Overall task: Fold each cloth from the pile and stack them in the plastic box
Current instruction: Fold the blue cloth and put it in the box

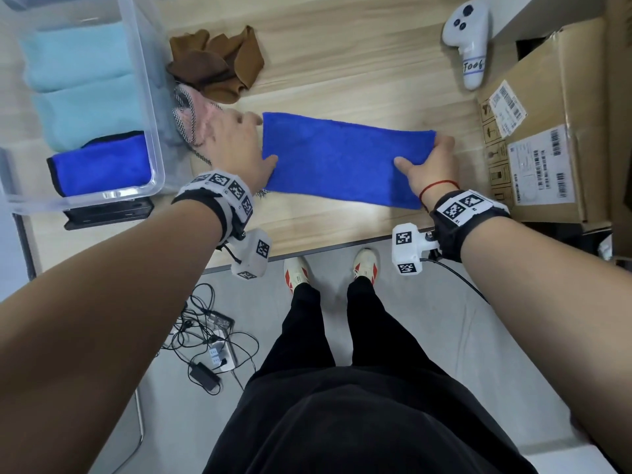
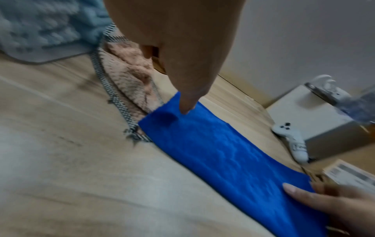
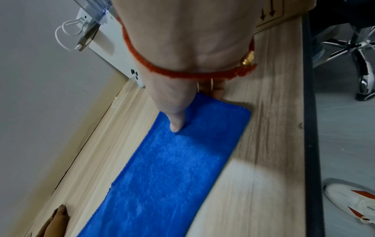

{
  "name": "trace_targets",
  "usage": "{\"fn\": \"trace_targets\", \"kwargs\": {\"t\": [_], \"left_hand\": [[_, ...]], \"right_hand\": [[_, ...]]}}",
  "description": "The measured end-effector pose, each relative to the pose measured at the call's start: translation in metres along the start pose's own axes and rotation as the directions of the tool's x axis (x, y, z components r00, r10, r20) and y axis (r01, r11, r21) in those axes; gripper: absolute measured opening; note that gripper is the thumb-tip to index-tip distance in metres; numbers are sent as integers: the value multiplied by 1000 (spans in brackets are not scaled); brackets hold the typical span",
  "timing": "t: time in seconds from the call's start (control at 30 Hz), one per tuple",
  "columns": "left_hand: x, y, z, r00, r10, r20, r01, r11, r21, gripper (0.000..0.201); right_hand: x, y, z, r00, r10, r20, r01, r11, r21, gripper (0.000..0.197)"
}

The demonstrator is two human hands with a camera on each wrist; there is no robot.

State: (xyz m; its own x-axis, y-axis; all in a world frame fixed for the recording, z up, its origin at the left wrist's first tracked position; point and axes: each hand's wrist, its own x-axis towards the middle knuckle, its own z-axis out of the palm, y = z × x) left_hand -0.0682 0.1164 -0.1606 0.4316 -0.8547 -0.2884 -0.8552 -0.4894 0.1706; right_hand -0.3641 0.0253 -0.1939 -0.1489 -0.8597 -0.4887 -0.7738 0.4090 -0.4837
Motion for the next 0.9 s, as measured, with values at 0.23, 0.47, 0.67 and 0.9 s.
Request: {"fn": "trace_targets", "kwargs": {"t": [0.23,0.47,0.67,0.9], "left_hand": [[-29,34,25,830,382,406,-340,924,-173,30],[-58,47,38,736,415,535,-376,908,-186,30],[-64,43,41,725,425,542,-372,904,-211,31],[-68,39,42,744,428,512,-354,904,-240,30]], "right_hand": [[-9,24,-7,991,94,95,-89,994,-57,41],[-20,32,-28,988,108,110,-95,988,-119,41],[-12,26,-30,967,203,152,-180,972,-152,57],[-9,23,-28,955,154,254,-147,988,-48,53]]}}
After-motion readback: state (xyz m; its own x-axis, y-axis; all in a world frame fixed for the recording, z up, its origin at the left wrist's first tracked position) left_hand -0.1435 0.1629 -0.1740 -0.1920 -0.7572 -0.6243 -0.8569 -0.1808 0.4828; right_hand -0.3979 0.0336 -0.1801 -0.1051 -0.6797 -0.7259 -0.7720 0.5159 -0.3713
